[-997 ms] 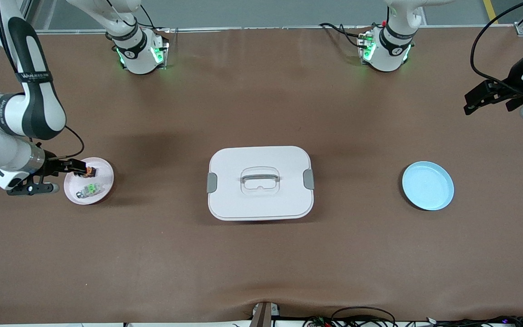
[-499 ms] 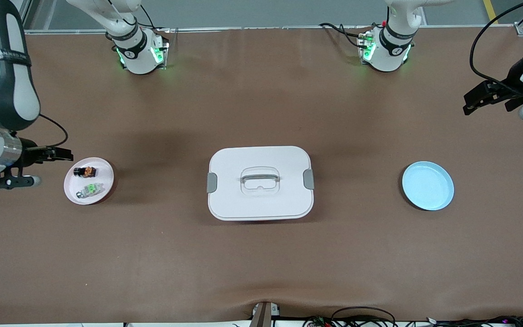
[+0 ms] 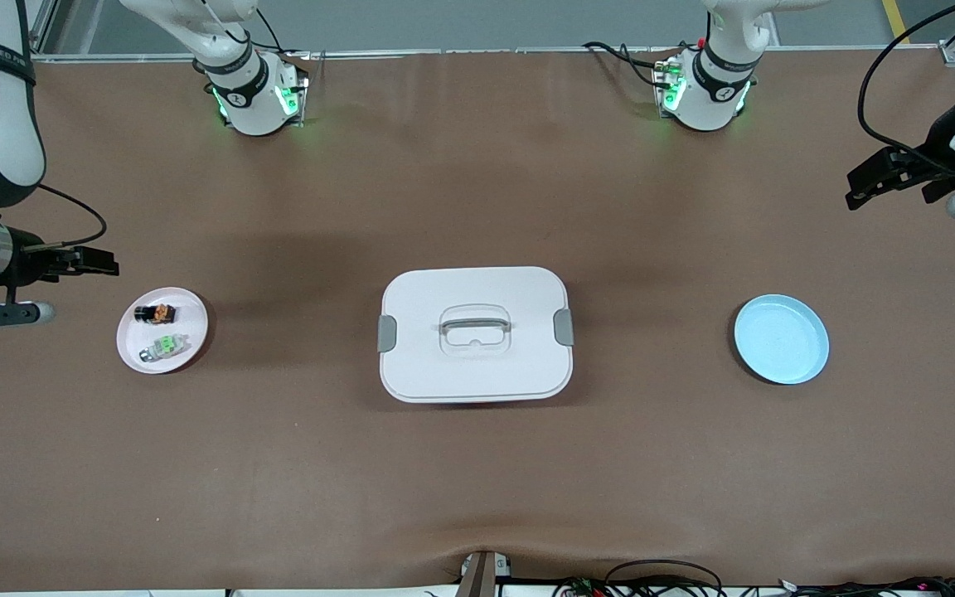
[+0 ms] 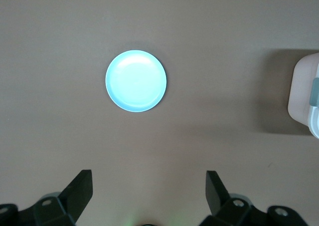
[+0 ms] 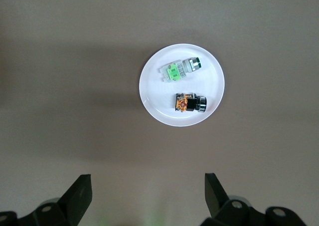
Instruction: Transfer orange switch to right arm and place
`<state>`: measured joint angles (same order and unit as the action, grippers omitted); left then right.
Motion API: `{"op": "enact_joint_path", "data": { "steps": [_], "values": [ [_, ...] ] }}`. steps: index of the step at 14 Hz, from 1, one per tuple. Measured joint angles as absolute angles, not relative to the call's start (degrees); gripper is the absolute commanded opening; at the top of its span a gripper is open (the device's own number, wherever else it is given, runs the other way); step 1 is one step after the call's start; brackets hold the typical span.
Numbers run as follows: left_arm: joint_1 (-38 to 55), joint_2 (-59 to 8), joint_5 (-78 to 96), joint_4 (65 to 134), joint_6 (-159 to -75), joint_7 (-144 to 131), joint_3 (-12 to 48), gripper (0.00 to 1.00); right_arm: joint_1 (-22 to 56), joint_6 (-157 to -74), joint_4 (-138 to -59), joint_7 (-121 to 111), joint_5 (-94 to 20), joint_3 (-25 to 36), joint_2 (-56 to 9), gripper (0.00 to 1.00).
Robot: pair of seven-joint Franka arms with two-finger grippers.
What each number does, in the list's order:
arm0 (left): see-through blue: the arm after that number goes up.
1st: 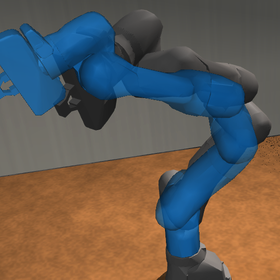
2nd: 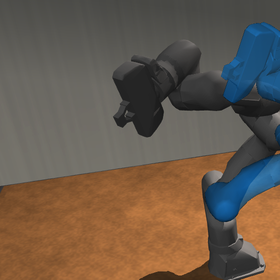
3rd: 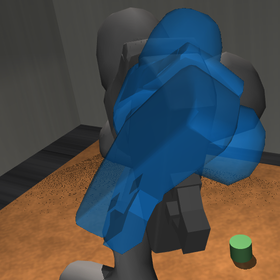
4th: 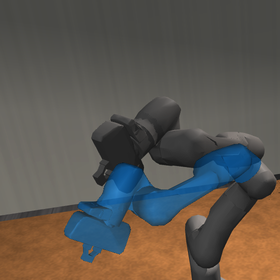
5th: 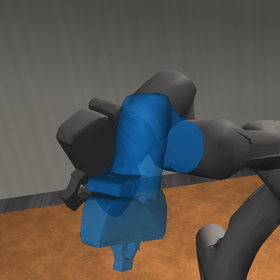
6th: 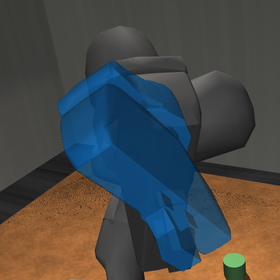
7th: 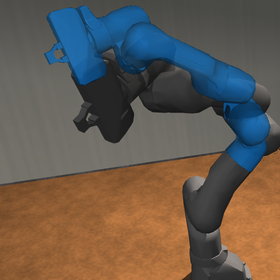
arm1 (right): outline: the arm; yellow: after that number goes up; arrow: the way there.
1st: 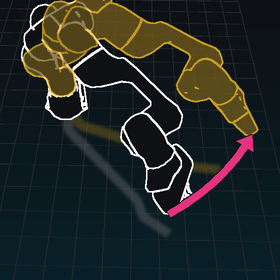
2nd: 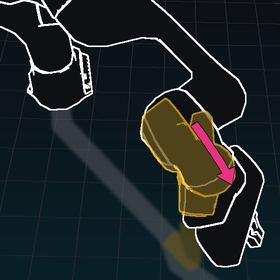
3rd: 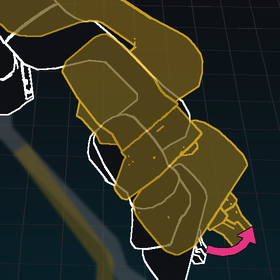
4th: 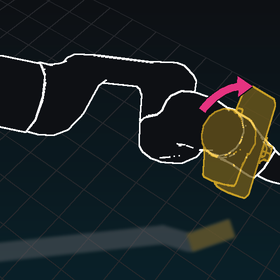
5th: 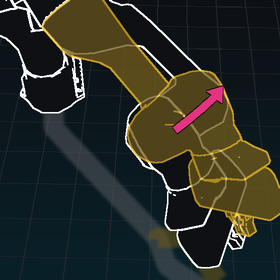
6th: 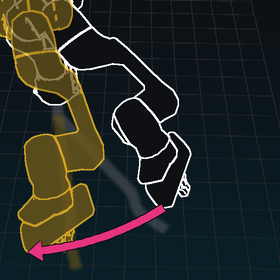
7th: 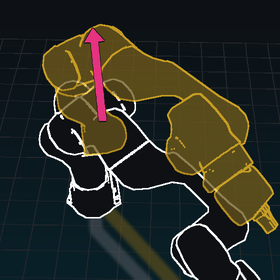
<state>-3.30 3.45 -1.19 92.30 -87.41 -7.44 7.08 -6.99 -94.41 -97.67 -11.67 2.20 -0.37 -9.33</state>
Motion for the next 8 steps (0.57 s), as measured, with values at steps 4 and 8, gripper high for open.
{"op": "enact_joint_path", "data": {
  "steps": [4, 8],
  "values": [
    [-3.3, 3.46, -1.19, 92.33, -87.39, -7.44, 7.11, 1.0, -6.98, -94.27, -96.12, -11.67, 2.2, -0.37, -8.08, 1.0],
    [-3.12, 3.82, -1.19, 92.29, -86.29, -7.44, 7.23, 1.0, -6.7, -92.0, -91.63, -11.67, 2.2, -0.49, -7.72, 1.0]
  ]
}}
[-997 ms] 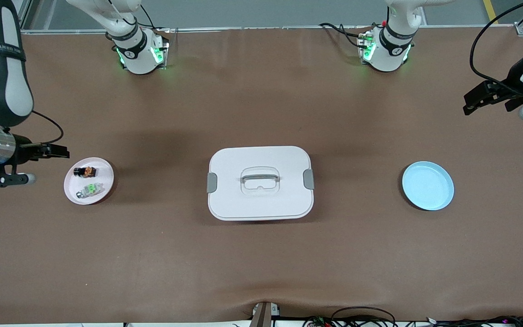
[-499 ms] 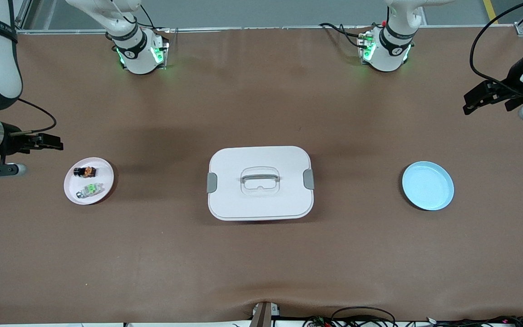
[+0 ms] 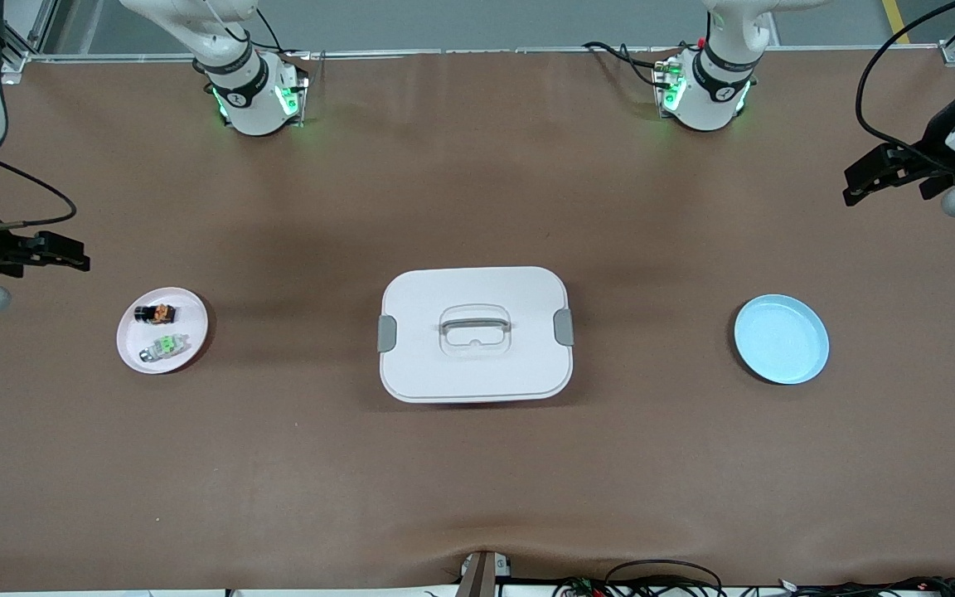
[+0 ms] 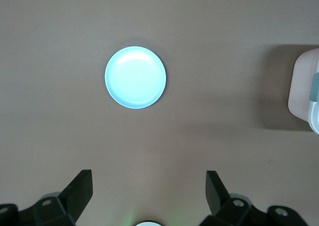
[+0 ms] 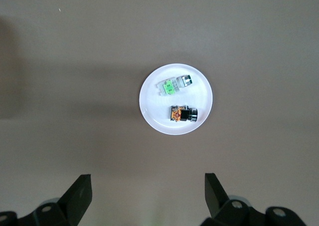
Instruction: Transfer orange switch to right arm and place
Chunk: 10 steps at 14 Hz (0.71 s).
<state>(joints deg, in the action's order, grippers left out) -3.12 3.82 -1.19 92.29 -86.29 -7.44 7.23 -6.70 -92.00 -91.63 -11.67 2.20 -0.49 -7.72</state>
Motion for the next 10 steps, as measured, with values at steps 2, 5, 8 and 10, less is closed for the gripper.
{"op": "enact_joint_path", "data": {
  "steps": [2, 5, 8, 10],
  "values": [
    [-3.12, 4.01, -1.19, 92.29, -86.16, -7.44, 7.23, 1.0, -6.47, -91.56, -90.43, -11.59, 2.04, -0.53, -7.54, 1.0],
    [-3.09, 4.14, -1.19, 92.29, -86.15, -7.42, 7.33, 1.0, -6.43, -90.93, -90.03, -11.22, 1.27, -0.53, -6.51, 1.0],
    [-3.06, 4.23, -1.19, 92.28, -86.14, -7.41, 7.67, 1.0, -5.97, -89.85, -89.95, -5.8, 1.09, -0.64, -5.39, 1.0],
    [-3.05, 4.24, -1.19, 92.28, -86.13, -7.41, 7.78, 1.0, -5.11, -89.28, -89.94, -2.7, 1.08, -0.85, -4.74, 1.0]
  ]
}}
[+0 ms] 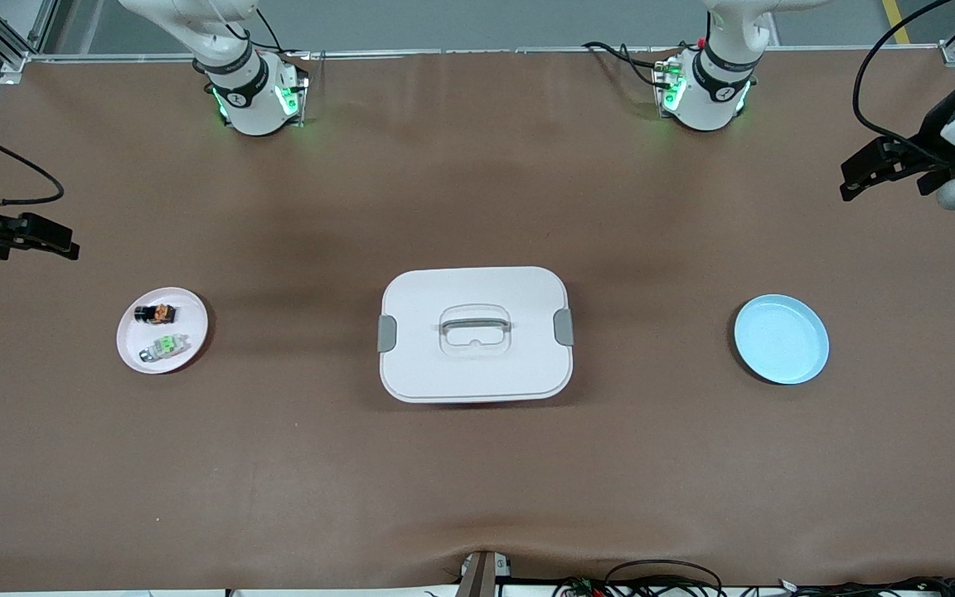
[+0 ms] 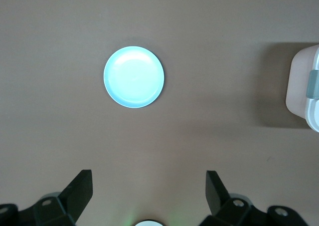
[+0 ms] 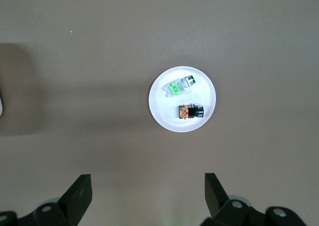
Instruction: Transfer orange switch to right arm and place
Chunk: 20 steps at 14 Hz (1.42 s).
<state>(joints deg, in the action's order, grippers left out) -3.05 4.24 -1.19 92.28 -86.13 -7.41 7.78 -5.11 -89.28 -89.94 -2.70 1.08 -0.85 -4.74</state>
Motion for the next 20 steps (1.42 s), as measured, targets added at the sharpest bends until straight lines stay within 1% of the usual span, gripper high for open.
{"op": "enact_joint_path", "data": {
  "steps": [4, 9, 14, 20],
  "values": [
    [-3.06, 4.24, -1.19, 92.28, -86.12, -7.41, 7.79, 1.0, -2.71, -89.0, -89.9, -1.61, 1.08, 0.0, -3.44, 1.0],
    [-3.05, 4.24, -1.19, 92.28, -86.12, -7.41, 7.81, 1.0, -2.3, -88.94, -89.9, -1.54, 1.08, 0.94, -3.08, 1.0],
    [-3.04, 4.24, -1.19, 92.28, -86.12, -7.41, 7.93, 1.0, 1.71, -88.94, -89.9, -1.55, 1.08, 6.18, -3.08, 1.0],
    [-3.04, 4.24, -1.19, 92.28, -86.05, -7.41, 7.95, 1.0, 2.45, -88.94, -89.9, -1.55, 1.08, 6.9, -3.08, 1.0]
  ]
}}
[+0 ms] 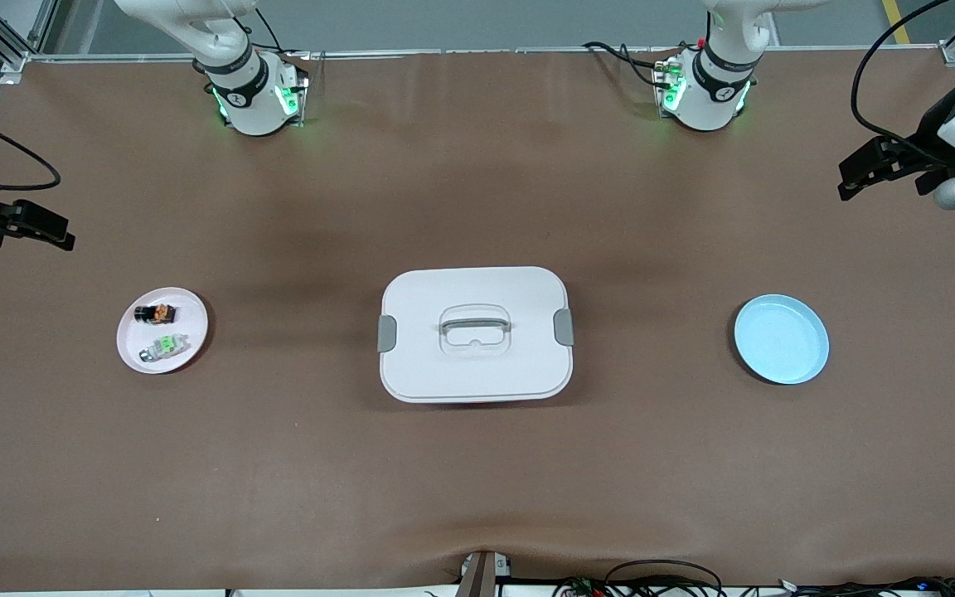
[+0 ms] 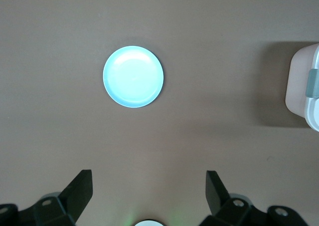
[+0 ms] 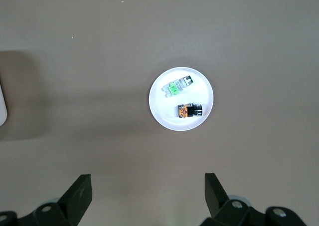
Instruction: Transfer orange switch to right arm and place
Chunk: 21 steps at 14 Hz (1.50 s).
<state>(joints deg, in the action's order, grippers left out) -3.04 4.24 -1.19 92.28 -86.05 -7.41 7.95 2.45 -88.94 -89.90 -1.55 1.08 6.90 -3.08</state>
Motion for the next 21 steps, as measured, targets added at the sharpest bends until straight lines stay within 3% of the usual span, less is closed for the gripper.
{"op": "enact_joint_path", "data": {
  "steps": [12, 21],
  "values": [
    [-3.04, 4.24, -1.19, 92.27, -86.04, -7.41, 8.03, 1.0, 2.52, -86.96, -89.73, -1.55, 1.08, 7.25, 2.42, 1.0],
    [-3.04, 4.25, -1.19, 92.27, -86.04, -7.41, 8.13, 1.0, 2.52, -87.22, -89.82, -1.55, 1.08, 7.33, 2.74, 1.0]
  ]
}}
